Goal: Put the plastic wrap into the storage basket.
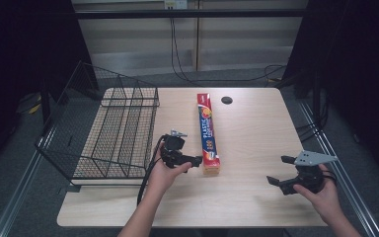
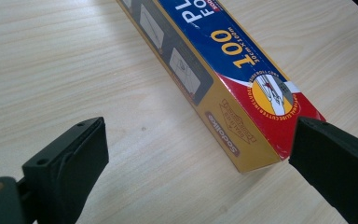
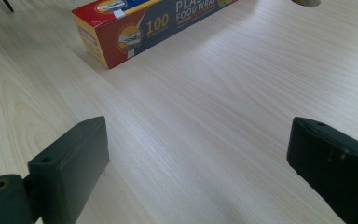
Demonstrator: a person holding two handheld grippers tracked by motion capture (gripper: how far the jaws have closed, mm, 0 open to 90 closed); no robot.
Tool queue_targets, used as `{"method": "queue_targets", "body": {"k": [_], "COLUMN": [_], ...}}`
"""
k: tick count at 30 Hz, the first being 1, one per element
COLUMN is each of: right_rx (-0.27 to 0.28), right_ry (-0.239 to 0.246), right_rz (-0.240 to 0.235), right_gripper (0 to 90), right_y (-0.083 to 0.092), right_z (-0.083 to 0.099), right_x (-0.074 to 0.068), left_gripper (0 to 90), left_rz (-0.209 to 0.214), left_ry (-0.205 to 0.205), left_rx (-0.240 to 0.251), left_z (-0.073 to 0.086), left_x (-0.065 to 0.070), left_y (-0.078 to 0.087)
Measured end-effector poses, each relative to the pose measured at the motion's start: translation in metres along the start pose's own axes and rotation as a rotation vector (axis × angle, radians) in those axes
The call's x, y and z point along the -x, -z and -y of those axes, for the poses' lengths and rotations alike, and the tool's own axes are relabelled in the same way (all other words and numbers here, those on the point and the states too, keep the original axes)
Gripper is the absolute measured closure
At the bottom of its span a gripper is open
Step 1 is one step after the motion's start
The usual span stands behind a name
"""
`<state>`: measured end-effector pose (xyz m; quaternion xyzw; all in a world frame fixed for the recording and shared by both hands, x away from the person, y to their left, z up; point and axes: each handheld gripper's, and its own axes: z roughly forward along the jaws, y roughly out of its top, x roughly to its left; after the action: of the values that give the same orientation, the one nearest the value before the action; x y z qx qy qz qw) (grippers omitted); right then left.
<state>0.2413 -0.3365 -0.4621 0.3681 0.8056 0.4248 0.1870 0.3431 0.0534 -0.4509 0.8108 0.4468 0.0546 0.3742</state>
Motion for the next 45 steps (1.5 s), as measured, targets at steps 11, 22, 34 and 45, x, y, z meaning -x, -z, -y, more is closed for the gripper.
{"method": "queue_targets", "body": {"k": [11, 22, 34, 45], "right_rx": [0.001, -0.005, 0.001, -0.005], "right_ry": [-0.006, 0.014, 0.011, 0.022], "right_rz": [0.001, -0.004, -0.005, -0.015], "right_gripper": [5.2, 5.1, 4.8, 4.8], "right_y": [0.0, -0.002, -0.001, -0.002], "right_z": [0.001, 0.001, 0.001, 0.001], "right_x": [0.0, -0.003, -0.002, -0.002], "left_gripper": [4.2, 4.2, 4.2, 2.4], "left_rz": [0.016, 0.019, -0.007, -0.002], "left_ry": [0.017, 0.033, 0.051, 0.071], "left_rx": [-0.002, -0.017, -0.028, -0.058], "left_z": [-0.007, -0.031, -0.052, -0.067], "left_x": [0.0, 0.002, 0.003, 0.002], "left_y": [-0.003, -0.01, -0.022, -0.039]}}
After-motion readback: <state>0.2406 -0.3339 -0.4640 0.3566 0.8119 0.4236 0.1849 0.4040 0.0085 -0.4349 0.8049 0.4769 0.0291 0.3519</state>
